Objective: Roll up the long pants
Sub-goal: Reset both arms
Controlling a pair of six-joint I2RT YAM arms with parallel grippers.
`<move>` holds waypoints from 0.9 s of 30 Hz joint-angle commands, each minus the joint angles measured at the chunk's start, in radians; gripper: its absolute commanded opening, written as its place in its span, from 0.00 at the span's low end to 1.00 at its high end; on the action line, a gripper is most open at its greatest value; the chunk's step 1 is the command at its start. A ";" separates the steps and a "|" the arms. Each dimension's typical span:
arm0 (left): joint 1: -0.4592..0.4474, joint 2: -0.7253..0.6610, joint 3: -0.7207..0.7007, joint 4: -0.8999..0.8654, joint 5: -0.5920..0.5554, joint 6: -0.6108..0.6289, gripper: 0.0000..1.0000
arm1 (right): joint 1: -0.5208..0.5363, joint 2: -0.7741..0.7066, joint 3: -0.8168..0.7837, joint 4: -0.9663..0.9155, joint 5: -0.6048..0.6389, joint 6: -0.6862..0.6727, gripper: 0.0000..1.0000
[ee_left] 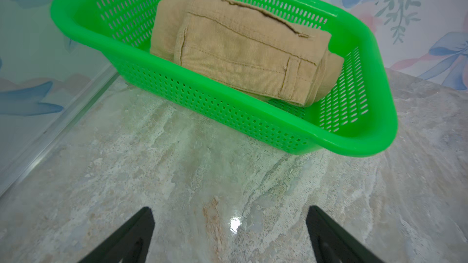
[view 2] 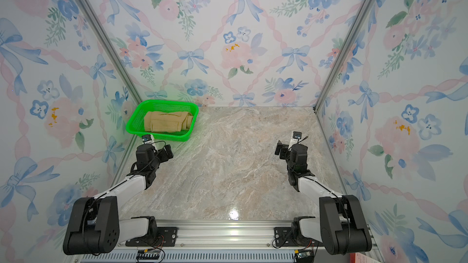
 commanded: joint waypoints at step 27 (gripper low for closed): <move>-0.010 0.245 -0.012 0.331 0.010 0.095 0.99 | -0.006 0.311 -0.048 0.352 -0.089 -0.147 1.00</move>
